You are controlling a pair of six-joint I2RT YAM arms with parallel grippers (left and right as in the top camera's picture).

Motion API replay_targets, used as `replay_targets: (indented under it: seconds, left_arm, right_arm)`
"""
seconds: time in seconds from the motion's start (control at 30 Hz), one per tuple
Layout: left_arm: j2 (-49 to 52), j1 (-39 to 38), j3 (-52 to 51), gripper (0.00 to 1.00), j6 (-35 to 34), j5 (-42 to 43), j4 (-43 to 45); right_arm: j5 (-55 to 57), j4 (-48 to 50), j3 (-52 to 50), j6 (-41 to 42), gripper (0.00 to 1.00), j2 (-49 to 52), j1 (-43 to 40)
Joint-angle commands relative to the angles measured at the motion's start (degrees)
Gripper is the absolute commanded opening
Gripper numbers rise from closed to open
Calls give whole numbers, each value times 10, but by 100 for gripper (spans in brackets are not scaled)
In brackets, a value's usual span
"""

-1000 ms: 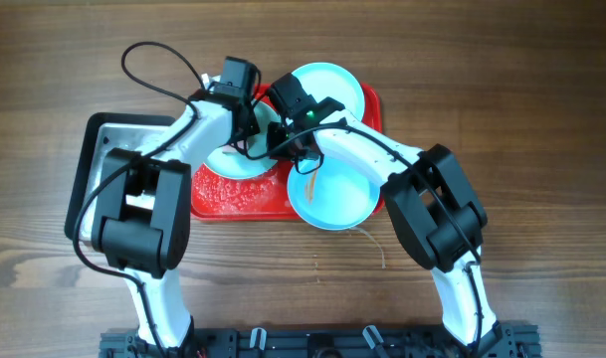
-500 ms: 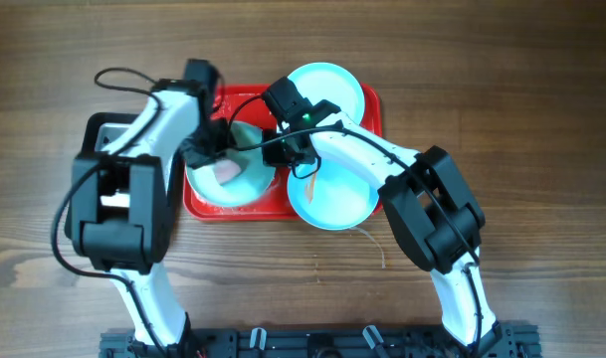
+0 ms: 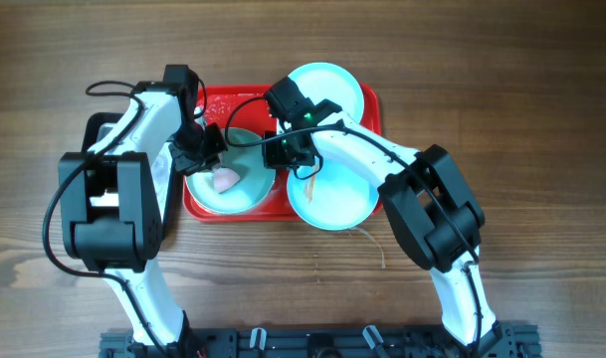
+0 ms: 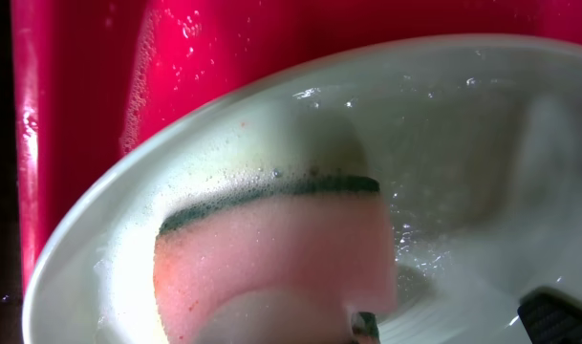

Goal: Clean dirty plates on tray and stack at the side
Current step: 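Hold the plate with the right gripper and scrub it with the left sponge, then lift the scrubbed plate with the right gripper and withdraw the sponge left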

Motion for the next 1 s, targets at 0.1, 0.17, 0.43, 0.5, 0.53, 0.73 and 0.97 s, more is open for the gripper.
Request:
replay_targets:
  seconds: [0.1, 0.17, 0.43, 0.5, 0.53, 0.73, 0.97]
  left_arm:
    - [31, -12, 20, 4, 8, -32, -41]
    - [17, -12, 41, 4, -2, -61, -53]
    - [-43, -12, 104, 4, -19, -81, -105]
    - [-59, -12, 110, 4, -19, -66, -124]
    - [-70, -11, 110, 4, -19, -60, -127]
    - [-145, -10, 110, 4, -19, -31, -149]
    - [-173, -10, 110, 4, -19, -34, -156]
  right_arm:
    - [-48, 12, 8, 2, 4, 8, 11]
    - [-48, 7, 8, 2, 4, 8, 8]
    - [-50, 6, 10, -1, 4, 0, -10]
    - [-50, 10, 10, -10, 4, -17, -20]
    - [-48, 11, 10, -18, 4, -30, -24]
    - [47, -33, 10, -50, 4, -109, -36]
    - [337, -76, 10, -92, 4, -207, -35]
